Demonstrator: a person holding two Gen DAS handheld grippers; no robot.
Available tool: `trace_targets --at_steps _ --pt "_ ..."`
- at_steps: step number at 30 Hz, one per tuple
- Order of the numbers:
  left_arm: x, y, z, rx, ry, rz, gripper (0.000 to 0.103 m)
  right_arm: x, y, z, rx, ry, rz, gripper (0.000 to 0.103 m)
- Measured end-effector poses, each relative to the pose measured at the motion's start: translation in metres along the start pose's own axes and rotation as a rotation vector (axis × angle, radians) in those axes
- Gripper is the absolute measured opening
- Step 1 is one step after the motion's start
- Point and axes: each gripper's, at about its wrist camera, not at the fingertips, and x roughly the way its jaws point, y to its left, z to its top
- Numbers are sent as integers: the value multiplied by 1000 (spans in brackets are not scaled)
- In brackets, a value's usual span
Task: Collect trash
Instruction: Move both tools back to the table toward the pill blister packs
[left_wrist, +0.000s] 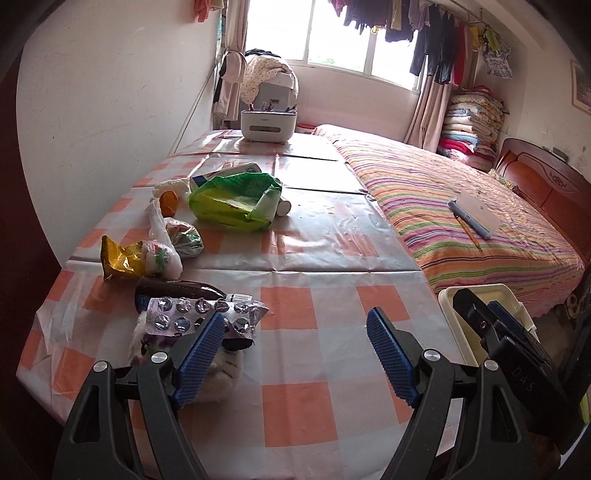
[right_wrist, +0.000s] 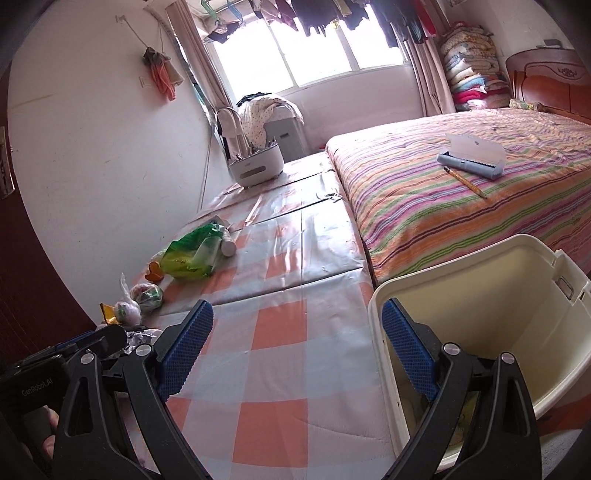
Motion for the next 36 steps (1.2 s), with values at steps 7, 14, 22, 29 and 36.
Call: trace_targets --at_steps 7,14,22,29,36 --pt "-12 42 -3 -89 -24 46 77 11 29 -11 -87 47 58 91" --pt "-21 72 -12 -127 -13 87 77 20 61 -20 -163 109 163 91" --pt "-28 93 -22 -130 7 105 77 30 104 -18 -248 171 335 91" --pt "-28 104 -30 -149 43 99 77 47 151 -5 -454 216 508 91" --pt "-25 121 -34 -214 76 72 77 77 176 -2 -614 348 611 90"
